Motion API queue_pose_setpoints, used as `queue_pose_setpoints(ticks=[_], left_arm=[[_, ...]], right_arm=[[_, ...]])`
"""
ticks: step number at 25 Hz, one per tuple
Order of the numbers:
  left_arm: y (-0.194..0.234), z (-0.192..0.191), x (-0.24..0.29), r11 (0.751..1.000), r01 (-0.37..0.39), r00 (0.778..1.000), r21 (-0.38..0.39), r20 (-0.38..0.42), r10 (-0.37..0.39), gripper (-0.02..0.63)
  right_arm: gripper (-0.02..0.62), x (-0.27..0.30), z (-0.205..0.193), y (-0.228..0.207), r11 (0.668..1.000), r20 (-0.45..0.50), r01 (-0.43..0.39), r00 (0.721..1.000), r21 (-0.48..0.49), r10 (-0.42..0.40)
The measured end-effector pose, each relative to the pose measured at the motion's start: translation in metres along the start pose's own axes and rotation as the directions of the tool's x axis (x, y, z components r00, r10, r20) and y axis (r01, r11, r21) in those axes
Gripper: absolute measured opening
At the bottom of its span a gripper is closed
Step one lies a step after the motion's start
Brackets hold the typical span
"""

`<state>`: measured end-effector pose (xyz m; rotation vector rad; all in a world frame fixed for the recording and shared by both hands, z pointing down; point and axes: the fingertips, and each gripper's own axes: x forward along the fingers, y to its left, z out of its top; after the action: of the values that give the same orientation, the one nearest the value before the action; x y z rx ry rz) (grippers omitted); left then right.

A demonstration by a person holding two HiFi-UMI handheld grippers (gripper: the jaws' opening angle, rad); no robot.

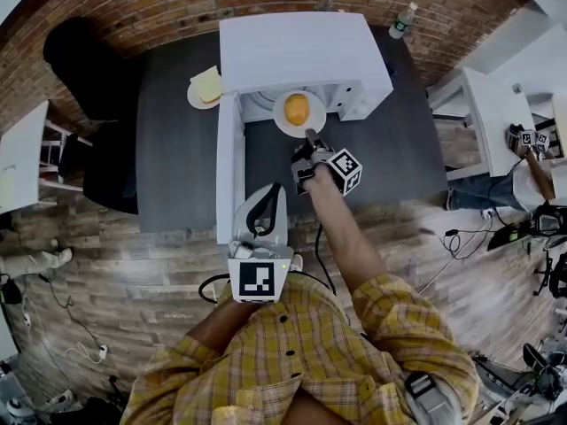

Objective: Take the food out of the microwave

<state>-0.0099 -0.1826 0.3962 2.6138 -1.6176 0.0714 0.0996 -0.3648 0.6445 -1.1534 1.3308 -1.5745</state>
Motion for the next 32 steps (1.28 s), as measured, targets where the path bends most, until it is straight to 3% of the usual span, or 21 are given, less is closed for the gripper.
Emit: queue_pose_setpoints(ticks=[9, 32], left_arm=[[-0.002, 0.004, -0.014, 1.0, -0.02, 1.0, 0.012, -0.013, 0.021, 0.0], [-0.018, 0.032, -0.022, 0.999, -0.04, 0.998, 0.028, 0.047, 0.039, 0.0]], right_arm=[[0.017, -0.048, -0.017, 0.036, 0.999, -0.044, -0.049, 0.998, 0.002, 0.049], [0.018, -0.134, -0.047, 0.142, 0.98, -0.101, -0.195, 0.975, 0.029, 0.197]])
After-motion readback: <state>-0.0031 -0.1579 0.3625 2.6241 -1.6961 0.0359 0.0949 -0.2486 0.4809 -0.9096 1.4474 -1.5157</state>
